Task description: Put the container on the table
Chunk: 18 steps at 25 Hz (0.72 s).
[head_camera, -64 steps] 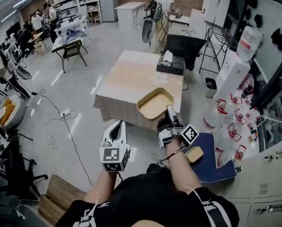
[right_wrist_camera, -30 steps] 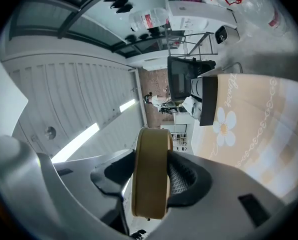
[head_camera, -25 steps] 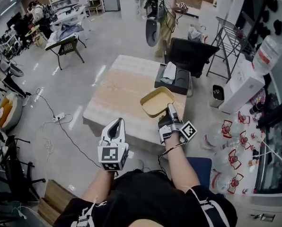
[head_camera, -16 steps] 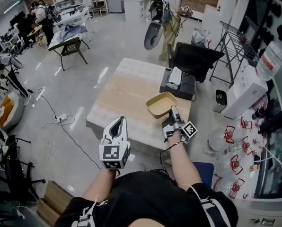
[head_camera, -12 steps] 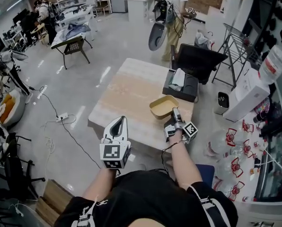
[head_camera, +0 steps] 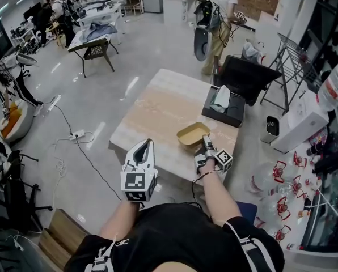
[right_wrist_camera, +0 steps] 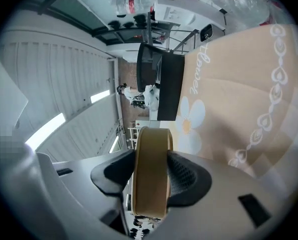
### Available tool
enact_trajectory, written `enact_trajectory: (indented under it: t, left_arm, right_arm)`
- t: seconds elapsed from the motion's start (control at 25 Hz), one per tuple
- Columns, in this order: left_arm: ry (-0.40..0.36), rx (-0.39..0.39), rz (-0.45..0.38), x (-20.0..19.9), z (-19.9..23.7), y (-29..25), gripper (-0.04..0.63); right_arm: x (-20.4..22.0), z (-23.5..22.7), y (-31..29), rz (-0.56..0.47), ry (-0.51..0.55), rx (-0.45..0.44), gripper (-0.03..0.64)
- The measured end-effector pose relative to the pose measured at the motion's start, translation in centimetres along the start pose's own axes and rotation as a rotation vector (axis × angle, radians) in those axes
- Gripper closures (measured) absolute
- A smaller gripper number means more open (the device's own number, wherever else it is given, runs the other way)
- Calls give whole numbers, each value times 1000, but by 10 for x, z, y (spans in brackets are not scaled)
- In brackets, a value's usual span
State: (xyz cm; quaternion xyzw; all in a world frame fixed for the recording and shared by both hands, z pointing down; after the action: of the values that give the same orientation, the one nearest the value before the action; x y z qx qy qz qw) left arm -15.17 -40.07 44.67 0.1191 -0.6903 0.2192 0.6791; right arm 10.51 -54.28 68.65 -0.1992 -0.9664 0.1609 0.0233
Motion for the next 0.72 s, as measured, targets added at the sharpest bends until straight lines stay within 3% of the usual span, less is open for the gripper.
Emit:
enact_trajectory:
  t: [0.44,0.72]
  left_arm:
    - [17,-13,15,6,12,-4,581]
    - [18,3,22,9,10,-9,583]
  right_arm:
    - [9,-35,-20,61,129,117,399]
    - [13,-50,-15,83,129,136,399]
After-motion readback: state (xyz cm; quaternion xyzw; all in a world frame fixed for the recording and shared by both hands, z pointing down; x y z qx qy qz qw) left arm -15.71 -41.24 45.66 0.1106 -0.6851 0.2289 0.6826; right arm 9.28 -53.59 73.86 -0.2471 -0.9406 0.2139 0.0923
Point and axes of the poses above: the fingertips, and each gripper's own axes: y backward along the fingers, z to its left, x out of its underside, the point moved 5 cm from there along y, backward along the fingers, and after that the axes turned 14 degrees about x, right-handed, at the moved point
